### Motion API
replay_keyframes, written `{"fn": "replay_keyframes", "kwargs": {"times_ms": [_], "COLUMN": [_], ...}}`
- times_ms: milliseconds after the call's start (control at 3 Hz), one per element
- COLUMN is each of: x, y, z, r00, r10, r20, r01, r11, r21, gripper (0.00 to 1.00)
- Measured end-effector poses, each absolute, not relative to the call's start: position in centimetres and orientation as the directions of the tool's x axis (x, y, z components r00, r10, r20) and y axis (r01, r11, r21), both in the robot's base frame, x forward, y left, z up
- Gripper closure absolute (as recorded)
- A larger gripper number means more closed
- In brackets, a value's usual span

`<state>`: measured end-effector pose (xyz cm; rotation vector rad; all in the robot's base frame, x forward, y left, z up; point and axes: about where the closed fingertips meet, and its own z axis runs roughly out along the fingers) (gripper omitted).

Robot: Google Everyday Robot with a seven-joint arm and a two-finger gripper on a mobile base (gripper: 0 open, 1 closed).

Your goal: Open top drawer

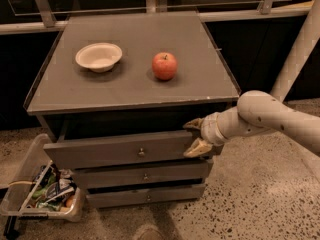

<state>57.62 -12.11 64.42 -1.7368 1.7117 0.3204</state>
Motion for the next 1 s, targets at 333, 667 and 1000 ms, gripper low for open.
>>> {"fn": "replay_keyframes", "kwargs": {"times_ms": [333,667,1000], "x": [56.5,54.8,54.9], "y": [-11.6,-12.5,-12.4], "z": [63.9,63.3,63.9], "r00": [0.117,0.121,0.121], "r10": [-0.765,-0.742,-0.742], "r20": [-0.634,-0.660,-0.660], "r01": [-0.964,-0.966,-0.966], "r11": [0.068,0.064,0.064], "r21": [-0.259,-0.250,-0.250], "gripper": [0.14,0.37,0.60]}}
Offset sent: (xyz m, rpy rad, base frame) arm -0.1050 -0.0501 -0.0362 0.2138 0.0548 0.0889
